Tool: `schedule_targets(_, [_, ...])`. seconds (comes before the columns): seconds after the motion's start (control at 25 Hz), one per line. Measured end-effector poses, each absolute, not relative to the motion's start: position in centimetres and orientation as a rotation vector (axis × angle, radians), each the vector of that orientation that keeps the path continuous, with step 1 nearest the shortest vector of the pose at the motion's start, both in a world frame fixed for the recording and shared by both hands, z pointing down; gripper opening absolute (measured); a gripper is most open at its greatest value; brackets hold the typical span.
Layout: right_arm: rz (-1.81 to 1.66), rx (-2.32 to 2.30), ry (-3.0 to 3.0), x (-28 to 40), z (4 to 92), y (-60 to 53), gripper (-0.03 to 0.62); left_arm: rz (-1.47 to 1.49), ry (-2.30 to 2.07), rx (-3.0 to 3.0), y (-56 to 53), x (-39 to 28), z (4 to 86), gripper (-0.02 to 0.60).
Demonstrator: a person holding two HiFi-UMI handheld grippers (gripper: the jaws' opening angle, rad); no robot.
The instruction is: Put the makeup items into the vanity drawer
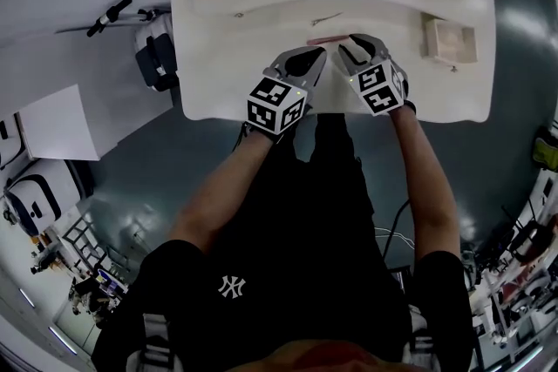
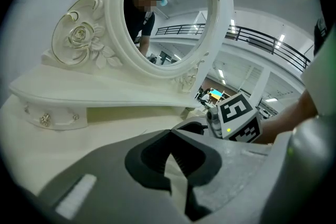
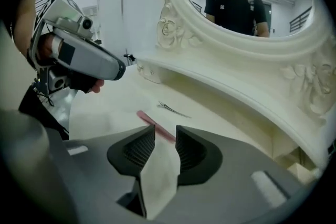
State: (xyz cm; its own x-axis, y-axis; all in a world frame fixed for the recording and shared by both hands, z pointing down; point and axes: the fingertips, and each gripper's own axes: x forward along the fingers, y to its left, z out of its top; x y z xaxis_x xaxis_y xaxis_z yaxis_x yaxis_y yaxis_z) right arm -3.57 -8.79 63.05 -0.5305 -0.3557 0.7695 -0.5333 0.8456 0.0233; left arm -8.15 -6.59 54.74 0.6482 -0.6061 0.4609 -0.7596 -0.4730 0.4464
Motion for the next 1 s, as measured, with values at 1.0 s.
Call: schedule_targets(1.0, [0.117,0.383,-2.157,-3.5,64.6,-8.1,0.060,0.322,-1.086,2.193,-8.1,-7.4,55.6,0.000])
